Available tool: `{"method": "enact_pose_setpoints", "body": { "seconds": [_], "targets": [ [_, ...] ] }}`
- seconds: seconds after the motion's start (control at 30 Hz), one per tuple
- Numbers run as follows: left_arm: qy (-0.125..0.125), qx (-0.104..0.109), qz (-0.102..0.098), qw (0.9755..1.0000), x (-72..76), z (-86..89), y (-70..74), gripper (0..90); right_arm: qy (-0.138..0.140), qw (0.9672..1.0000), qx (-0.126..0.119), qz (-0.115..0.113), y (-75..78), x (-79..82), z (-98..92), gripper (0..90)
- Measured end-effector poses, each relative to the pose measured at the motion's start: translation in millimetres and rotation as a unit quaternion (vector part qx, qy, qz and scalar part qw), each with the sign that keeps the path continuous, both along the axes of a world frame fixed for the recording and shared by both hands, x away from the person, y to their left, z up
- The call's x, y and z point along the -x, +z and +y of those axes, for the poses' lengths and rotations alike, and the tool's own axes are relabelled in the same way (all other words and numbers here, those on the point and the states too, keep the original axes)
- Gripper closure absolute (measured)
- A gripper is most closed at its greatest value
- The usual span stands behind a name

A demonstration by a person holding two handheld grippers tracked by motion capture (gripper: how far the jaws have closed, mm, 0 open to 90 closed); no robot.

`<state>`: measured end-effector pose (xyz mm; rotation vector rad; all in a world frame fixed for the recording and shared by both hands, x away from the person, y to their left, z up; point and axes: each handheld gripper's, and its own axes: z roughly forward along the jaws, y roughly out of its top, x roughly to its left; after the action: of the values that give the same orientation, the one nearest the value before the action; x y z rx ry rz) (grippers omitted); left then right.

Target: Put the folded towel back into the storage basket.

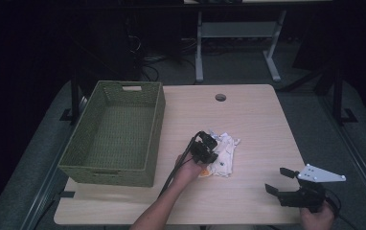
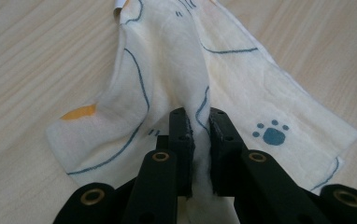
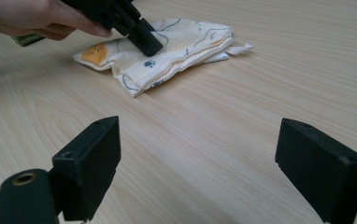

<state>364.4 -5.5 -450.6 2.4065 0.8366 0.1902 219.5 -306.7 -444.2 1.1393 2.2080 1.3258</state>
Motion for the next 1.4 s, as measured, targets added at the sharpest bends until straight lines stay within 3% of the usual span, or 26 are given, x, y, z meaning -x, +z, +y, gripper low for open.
{"method": "enact_pose_setpoints", "body": {
  "seconds": [0.17, 0.2, 0.27, 0.43, 0.5, 0.53, 0.57, 0.6, 0.63, 0.67, 0.83, 0.87, 0.97, 1.03, 1.07, 1.1, 1.13, 1.23, 1.4],
  "targets": [
    [-0.008, 0.014, 0.004, 0.9999, 4.8, 5.1, 7.6, 82.5, 0.001, 1.0, 0.001, -0.001, 0.0, 0.0, -0.4, 13.8],
    [-0.008, 0.033, 0.008, 0.9994, 6.5, 7.5, 12.0, 82.6, 0.0, 1.0, 0.001, -0.002, 0.0, 0.2, -0.2, 13.8],
    [-0.005, 0.044, 0.01, 0.999, 8.8, 9.1, 16.0, 82.5, 0.0, 1.0, -0.001, -0.002, 0.0, 0.4, -0.6, 13.8],
    [-0.009, 0.055, 0.019, 0.9983, 11.7, 15.7, 24.5, 82.5, 0.0, 1.0, -0.002, 0.002, 0.3, 0.3, -1.4, 13.8],
    [-0.001, 0.087, 0.032, 0.9957, 12.9, 23.9, 32.0, 82.5, 0.0, 1.0, -0.003, 0.0, 0.3, 0.6, -1.7, 13.8],
    [-0.001, 0.087, 0.032, 0.9957, 12.9, 23.9, 32.0, 82.5, 0.0, 1.0, -0.003, 0.0, 0.3, 0.6, -1.7, 13.8],
    [0.0, 0.1, 0.041, 0.9941, 13.1, 26.8, 34.6, 82.5, 0.0, 1.0, -0.002, 0.0, 0.4, 0.6, -1.4, 13.8],
    [0.005, 0.124, 0.054, 0.9908, 13.4, 32.1, 39.5, 82.5, -0.001, 1.0, -0.003, 0.0, 0.4, 0.7, -1.3, 13.8],
    [0.005, 0.124, 0.054, 0.9908, 13.4, 32.1, 39.5, 82.5, -0.001, 1.0, -0.003, 0.0, 0.4, 0.7, -1.3, 13.8],
    [0.007, 0.138, 0.063, 0.9884, 13.1, 36.6, 43.6, 82.5, -0.002, 1.0, -0.003, 0.0, 0.3, 0.4, -1.6, 13.8],
    [0.008, 0.156, 0.074, 0.9849, 12.7, 44.9, 49.3, 82.3, 0.0, 1.0, -0.004, -0.001, 0.8, 0.8, -1.9, 13.8],
    [0.009, 0.169, 0.08, 0.9823, 12.5, 49.0, 52.0, 82.3, 0.0, 1.0, -0.003, -0.002, 0.9, 1.0, -1.8, 13.8],
    [0.008, 0.177, 0.084, 0.9807, 12.6, 51.8, 54.4, 82.3, 0.0, 1.0, -0.004, -0.002, 0.9, 1.0, -1.9, 13.8],
    [0.006, 0.185, 0.093, 0.9783, 12.8, 53.8, 56.4, 82.2, -0.001, 1.0, -0.004, -0.001, 0.3, 0.1, -2.0, 13.9],
    [0.004, 0.197, 0.101, 0.9752, 12.7, 57.0, 58.8, 82.1, -0.001, 1.0, -0.004, -0.001, 0.3, 0.1, -2.1, 13.8],
    [0.004, 0.197, 0.101, 0.9752, 12.7, 57.0, 58.8, 82.1, -0.001, 1.0, -0.004, -0.001, 0.3, 0.1, -2.1, 13.8],
    [0.004, 0.206, 0.107, 0.9727, 12.2, 58.6, 59.6, 82.1, -0.005, 1.0, -0.008, 0.0, 0.8, 1.1, -2.6, 13.8],
    [0.001, 0.219, 0.119, 0.9684, 12.1, 62.8, 63.7, 82.1, -0.006, 0.9999, -0.013, -0.002, 1.0, 2.1, -3.9, 13.8],
    [-0.002, 0.227, 0.133, 0.9647, 13.7, 69.8, 70.3, 81.9, -0.014, 0.9998, -0.014, 0.003, -0.3, 0.8, -6.7, 13.8]
  ]
}}
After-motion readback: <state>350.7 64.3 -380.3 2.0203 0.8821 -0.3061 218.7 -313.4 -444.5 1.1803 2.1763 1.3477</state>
